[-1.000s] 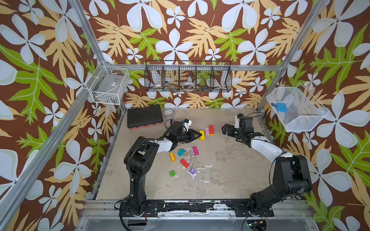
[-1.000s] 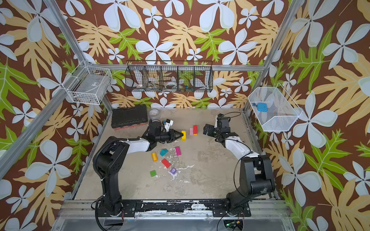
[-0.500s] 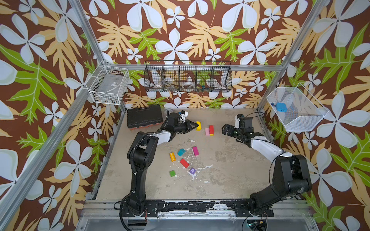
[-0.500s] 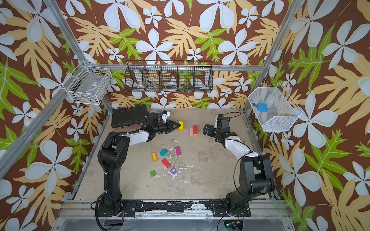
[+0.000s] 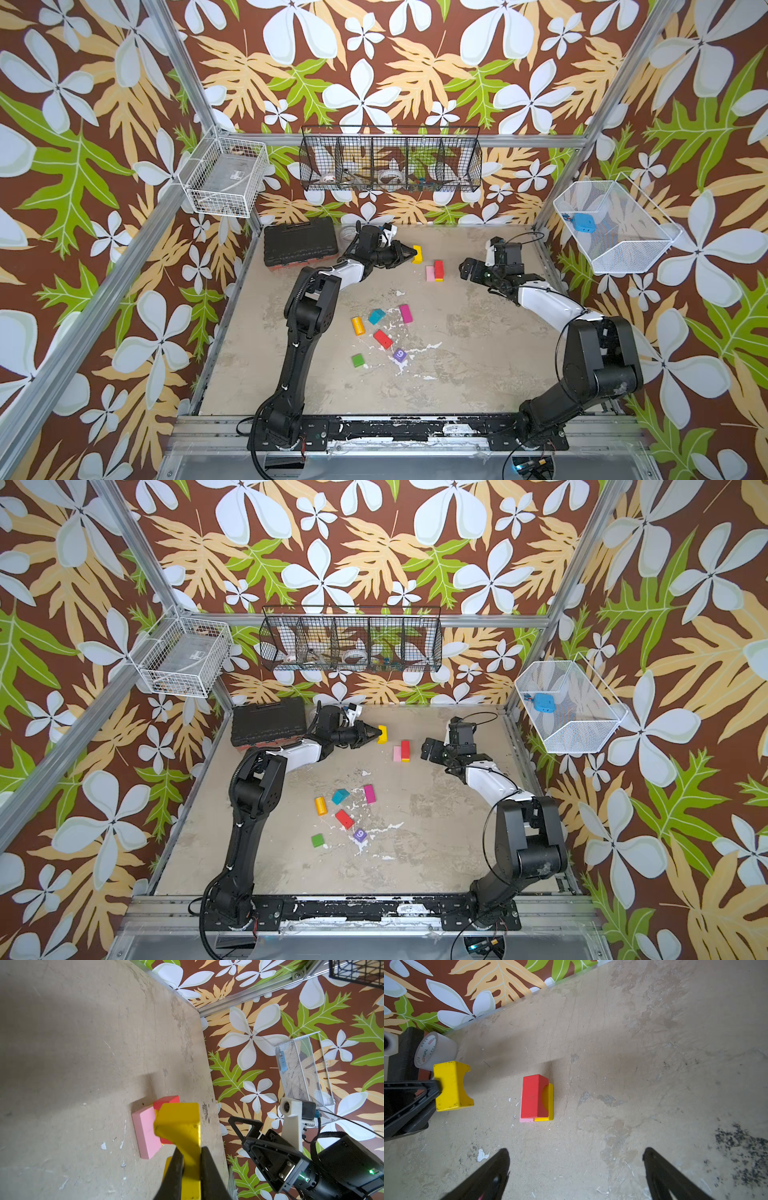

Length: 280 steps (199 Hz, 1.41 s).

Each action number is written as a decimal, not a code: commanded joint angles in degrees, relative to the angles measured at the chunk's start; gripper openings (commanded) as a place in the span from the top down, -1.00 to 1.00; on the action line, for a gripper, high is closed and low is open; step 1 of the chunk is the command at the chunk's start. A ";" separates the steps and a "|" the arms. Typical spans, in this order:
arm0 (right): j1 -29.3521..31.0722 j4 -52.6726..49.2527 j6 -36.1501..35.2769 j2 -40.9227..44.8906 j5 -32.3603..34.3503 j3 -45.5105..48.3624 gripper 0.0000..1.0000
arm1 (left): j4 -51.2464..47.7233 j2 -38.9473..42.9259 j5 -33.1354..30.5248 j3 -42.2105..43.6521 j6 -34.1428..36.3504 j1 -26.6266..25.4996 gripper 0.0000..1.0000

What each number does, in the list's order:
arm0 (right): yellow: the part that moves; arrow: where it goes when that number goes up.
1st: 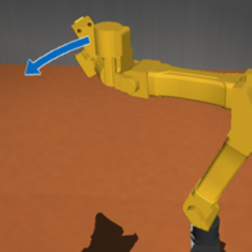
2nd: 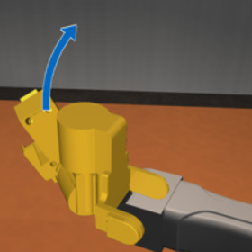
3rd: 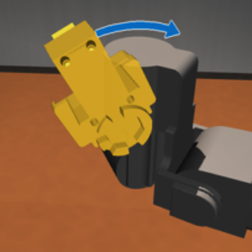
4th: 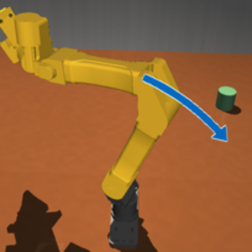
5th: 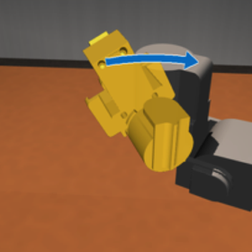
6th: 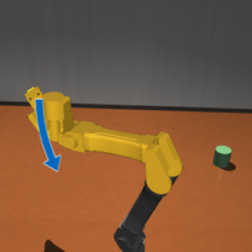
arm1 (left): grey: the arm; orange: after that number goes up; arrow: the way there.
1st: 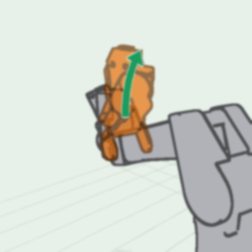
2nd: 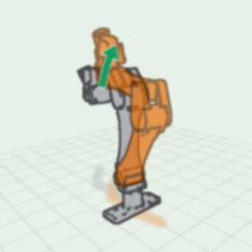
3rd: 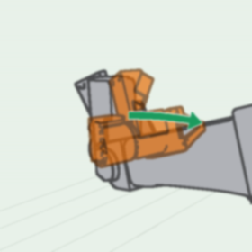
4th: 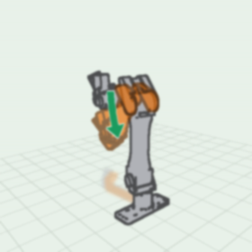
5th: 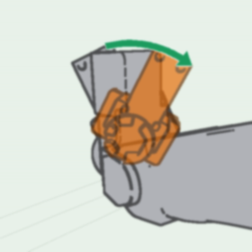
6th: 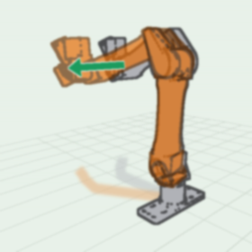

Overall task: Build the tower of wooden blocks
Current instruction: 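Carry the yellow arch block with the left gripper to the red-pink stack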

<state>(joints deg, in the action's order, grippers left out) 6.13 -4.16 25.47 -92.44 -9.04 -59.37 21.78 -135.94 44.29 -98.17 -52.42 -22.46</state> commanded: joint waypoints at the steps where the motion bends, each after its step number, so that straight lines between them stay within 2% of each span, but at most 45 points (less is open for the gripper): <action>1: -0.04 0.52 -0.16 -0.54 -0.37 -0.78 -0.99 | 0.06 -2.47 1.06 -3.13 -1.66 -0.69 1.00; 50: -0.25 0.16 -0.37 -0.81 -0.38 -1.17 -1.00 | -0.33 -8.67 2.17 -9.85 -4.30 -3.67 1.00; 141: -0.41 0.10 -0.14 -1.34 -1.27 -1.35 -1.00 | 6.32 -6.10 1.89 -2.09 -7.66 -4.88 1.00; 184: -0.36 0.04 0.01 -1.33 -1.78 -1.27 -1.00 | 10.76 -6.53 3.07 -0.98 -10.94 -4.96 1.00; 280: -0.42 0.15 0.01 -1.20 -2.17 -1.07 -1.00 | 12.80 -8.47 2.21 -1.48 -13.23 -4.96 1.00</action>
<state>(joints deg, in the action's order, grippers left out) 5.67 -4.36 25.47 -93.69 -10.72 -60.25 31.55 -144.44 46.39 -99.35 -64.58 -27.40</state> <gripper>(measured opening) 0.996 0.160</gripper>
